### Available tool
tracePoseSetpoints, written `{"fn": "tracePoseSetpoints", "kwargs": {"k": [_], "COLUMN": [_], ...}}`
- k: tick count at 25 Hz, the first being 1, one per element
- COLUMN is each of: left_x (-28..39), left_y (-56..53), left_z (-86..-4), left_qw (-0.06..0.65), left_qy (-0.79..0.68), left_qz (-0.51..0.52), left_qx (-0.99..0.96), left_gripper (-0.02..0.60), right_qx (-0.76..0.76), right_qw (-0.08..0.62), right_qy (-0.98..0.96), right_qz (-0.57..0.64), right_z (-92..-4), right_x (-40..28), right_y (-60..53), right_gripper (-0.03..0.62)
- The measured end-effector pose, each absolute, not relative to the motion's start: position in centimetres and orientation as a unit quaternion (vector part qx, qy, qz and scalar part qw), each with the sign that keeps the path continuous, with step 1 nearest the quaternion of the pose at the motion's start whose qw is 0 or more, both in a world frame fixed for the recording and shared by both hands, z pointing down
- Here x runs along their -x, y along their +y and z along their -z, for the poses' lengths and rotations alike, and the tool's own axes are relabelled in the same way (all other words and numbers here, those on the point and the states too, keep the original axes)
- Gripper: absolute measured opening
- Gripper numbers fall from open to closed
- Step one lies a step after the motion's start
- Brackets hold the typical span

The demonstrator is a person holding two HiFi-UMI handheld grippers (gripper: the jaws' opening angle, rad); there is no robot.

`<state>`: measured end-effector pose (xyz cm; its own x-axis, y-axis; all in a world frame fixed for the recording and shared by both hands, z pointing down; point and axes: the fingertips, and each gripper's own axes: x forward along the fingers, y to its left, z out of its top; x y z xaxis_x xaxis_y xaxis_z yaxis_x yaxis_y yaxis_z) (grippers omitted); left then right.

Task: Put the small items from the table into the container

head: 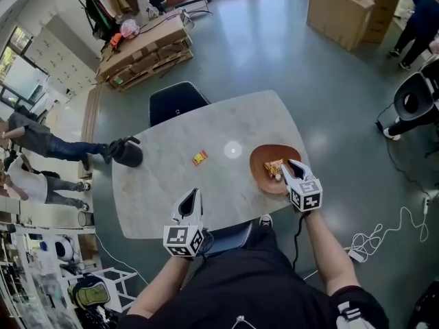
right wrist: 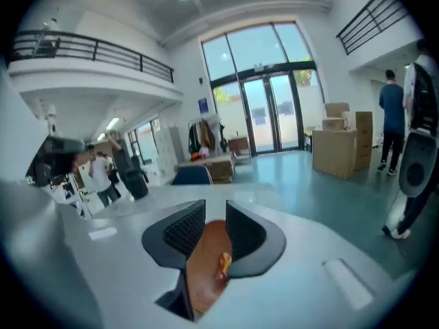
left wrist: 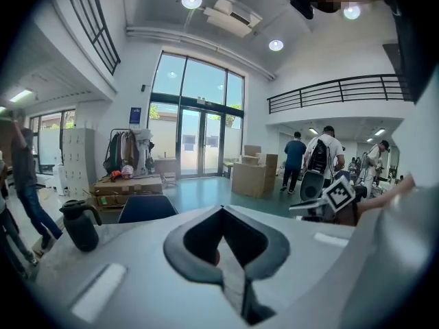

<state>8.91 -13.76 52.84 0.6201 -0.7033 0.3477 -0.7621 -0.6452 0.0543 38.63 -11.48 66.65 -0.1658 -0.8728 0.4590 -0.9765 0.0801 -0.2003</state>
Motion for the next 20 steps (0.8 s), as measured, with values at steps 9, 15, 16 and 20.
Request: {"fn": "tracePoseSetpoints", "kwargs": {"k": [9,15,16,20], "left_x": [-8.4,-6.7,-6.2,-4.3], "left_y": [-13.6,-12.8,-12.8,-12.4], "left_z": [-50.5,-47.0,-46.7,-46.1], "left_qw": [0.100,0.094,0.094,0.110], "left_qy": [-0.411,-0.413,-0.415,-0.406], "left_qz": [-0.099,-0.051,-0.046,-0.014], "left_qx": [-0.901,-0.904,-0.904,-0.907], "left_gripper": [0.003,0.003,0.003,0.003], "right_qx": [-0.590,-0.550,-0.544,-0.523], "right_qw": [-0.076,-0.051,-0.048,-0.038], "right_qy": [-0.789,-0.828,-0.832,-0.845], "right_qz": [-0.155,-0.098,-0.097,-0.104], "right_z": [-50.5,-47.1,-46.9,-46.7], "right_x": [-28.7,-21.6,-20.8,-18.1], "right_y": [-10.1,-9.4,-9.5,-9.7], "right_gripper": [0.080,0.078,0.078,0.078]}}
